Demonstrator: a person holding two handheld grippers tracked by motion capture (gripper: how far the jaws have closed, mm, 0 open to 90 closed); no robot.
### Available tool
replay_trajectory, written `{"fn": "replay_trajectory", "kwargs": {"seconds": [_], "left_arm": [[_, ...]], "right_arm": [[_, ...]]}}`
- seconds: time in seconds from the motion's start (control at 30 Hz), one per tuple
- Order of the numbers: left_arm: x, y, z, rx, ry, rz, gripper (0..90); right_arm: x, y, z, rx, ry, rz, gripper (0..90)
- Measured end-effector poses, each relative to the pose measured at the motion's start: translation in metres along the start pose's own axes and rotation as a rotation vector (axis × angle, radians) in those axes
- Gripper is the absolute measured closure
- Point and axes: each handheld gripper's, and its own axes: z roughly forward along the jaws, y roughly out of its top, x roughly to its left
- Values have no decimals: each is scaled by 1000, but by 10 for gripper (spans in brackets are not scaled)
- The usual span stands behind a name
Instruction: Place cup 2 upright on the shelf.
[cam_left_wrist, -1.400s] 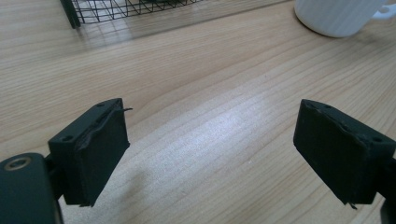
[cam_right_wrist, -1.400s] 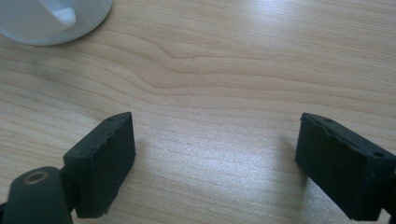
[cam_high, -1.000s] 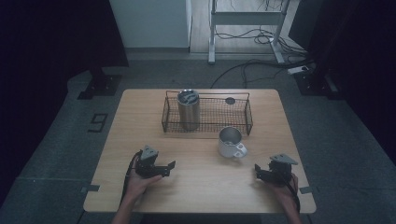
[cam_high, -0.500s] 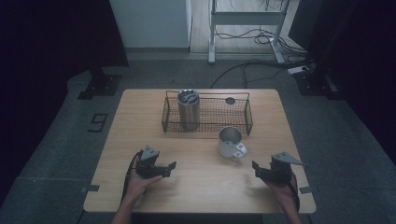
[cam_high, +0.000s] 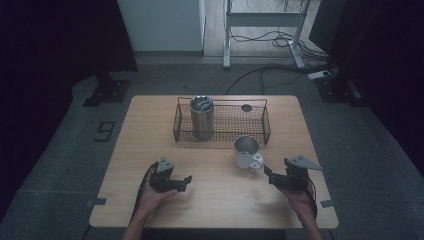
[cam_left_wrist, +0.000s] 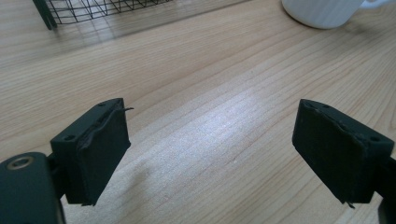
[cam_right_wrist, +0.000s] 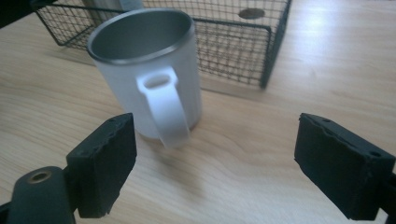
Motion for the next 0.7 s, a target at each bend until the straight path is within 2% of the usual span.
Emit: {"fn": "replay_trajectory", "kwargs": {"seconds": [0.27,0.7], "left_arm": [[-1,1,2,4,-1,6,110],[-5,0,6,17,-14,10,110]], "right_arm": [[10,10,9,12,37,-24,121],[15,25,20,-6,57,-19,118]]}}
